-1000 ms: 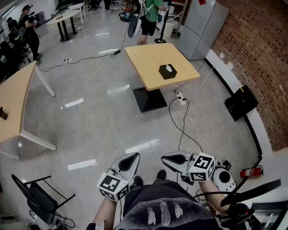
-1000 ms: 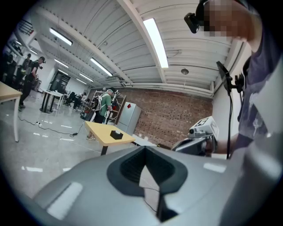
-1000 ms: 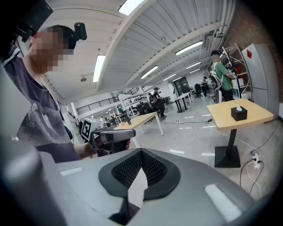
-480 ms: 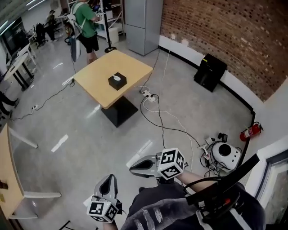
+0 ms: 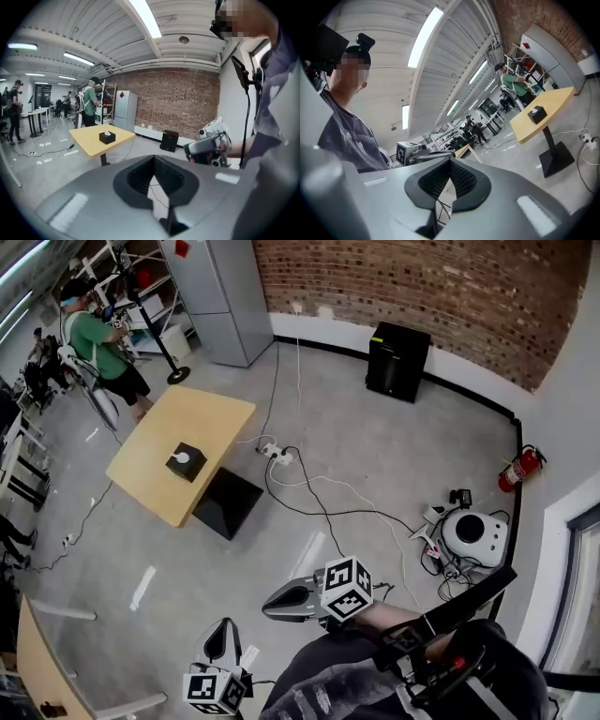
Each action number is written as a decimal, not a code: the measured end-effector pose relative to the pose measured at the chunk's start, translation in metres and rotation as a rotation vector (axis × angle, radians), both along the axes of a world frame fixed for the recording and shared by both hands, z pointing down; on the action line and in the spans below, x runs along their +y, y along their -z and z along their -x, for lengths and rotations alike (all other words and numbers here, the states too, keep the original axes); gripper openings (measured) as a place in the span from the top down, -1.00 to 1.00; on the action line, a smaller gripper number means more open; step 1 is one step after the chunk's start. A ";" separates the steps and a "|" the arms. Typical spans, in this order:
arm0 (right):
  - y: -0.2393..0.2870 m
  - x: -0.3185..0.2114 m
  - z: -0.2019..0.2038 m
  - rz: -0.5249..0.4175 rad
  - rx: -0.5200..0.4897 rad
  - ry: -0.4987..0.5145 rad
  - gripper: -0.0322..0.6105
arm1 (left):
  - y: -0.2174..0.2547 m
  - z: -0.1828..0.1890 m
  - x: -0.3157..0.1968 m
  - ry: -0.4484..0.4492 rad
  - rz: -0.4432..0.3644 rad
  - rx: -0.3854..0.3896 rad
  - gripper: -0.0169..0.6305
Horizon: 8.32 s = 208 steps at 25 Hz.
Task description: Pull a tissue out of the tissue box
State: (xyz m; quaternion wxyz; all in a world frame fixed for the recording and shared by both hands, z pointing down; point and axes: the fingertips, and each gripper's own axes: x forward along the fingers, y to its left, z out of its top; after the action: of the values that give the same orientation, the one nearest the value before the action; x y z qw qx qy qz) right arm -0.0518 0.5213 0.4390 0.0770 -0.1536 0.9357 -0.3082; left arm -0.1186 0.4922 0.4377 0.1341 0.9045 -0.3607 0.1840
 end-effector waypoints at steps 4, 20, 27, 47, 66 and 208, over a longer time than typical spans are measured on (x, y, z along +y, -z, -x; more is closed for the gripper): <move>0.004 -0.029 -0.051 -0.030 0.020 -0.039 0.90 | 0.006 -0.049 -0.026 -0.059 -0.041 -0.063 0.94; -0.020 -0.109 -0.097 0.038 0.078 -0.105 0.90 | -0.028 -0.097 -0.098 -0.159 -0.007 -0.037 0.94; -0.012 -0.142 -0.052 0.044 0.168 -0.078 0.90 | -0.009 -0.031 -0.152 -0.057 -0.029 0.063 0.94; -0.012 -0.218 0.088 0.021 0.239 0.031 0.90 | -0.020 0.103 -0.222 0.067 -0.024 0.150 0.94; -0.032 -0.312 -0.008 0.081 0.071 0.087 0.90 | 0.002 0.011 -0.315 0.137 -0.031 -0.017 0.94; -0.214 -0.645 -0.060 0.186 0.803 0.106 0.90 | -0.201 -0.066 -0.615 0.353 0.630 -0.075 0.90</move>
State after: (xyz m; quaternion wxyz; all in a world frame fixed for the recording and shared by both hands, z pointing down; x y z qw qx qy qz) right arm 0.0078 -0.1241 0.6529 -0.3244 -0.2195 0.8661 -0.3106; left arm -0.0524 -0.1228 0.6391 0.4226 0.7352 -0.4417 0.2931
